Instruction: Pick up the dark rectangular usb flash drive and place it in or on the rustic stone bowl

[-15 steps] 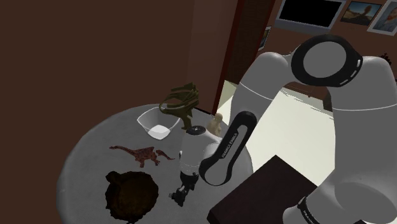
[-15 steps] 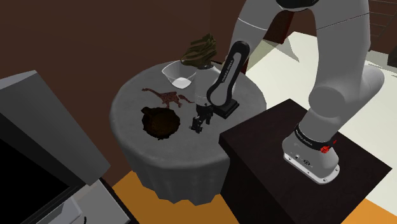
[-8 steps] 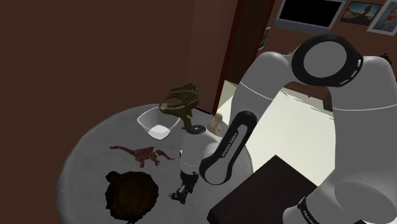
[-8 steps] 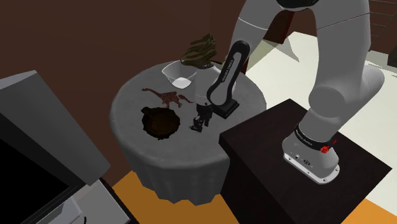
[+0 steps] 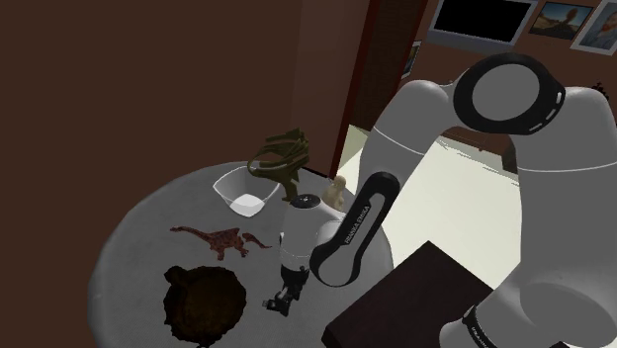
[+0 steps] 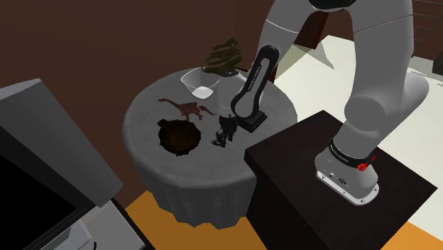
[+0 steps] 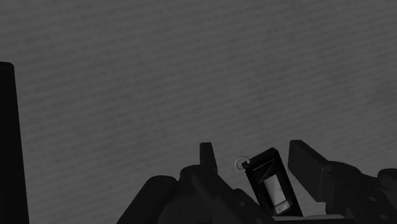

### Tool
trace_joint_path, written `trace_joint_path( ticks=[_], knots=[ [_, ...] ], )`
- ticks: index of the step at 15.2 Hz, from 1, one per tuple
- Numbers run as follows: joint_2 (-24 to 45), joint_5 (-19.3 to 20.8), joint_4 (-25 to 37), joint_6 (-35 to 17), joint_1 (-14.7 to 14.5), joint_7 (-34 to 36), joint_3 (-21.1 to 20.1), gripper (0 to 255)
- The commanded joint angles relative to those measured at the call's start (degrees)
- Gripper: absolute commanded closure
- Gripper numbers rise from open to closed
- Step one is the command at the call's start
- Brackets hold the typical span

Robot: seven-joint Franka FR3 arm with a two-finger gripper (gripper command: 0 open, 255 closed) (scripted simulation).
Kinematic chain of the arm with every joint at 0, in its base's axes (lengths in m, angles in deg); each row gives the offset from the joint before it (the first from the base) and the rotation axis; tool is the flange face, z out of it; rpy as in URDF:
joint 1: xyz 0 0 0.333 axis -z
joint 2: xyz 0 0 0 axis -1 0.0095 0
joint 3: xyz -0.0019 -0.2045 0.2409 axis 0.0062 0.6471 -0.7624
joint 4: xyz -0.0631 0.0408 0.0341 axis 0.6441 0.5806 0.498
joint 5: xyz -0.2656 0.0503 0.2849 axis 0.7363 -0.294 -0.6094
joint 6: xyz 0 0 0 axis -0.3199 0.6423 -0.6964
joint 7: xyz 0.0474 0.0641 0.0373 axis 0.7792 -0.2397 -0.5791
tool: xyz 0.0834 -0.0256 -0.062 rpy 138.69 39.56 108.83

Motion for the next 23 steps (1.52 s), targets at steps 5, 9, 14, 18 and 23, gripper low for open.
trace_joint_path(
  ticks=[5,9,14,18,23],
  knots=[
    [-3.57,-2.25,-1.50,2.65,3.06,-1.28,-4.15,255],
    [-4.41,1.27,-0.01,3.07,-0.89,-0.91,-1.82,0],
    [-4.65,11.69,3.54,2.75,-11.39,1.26,5.21,0],
    [-1.44,13.84,4.89,0.66,-13.67,2.99,7.94,0],
    [-0.17,14.57,5.47,-0.15,-14.56,3.60,8.98,0]
  ],
)
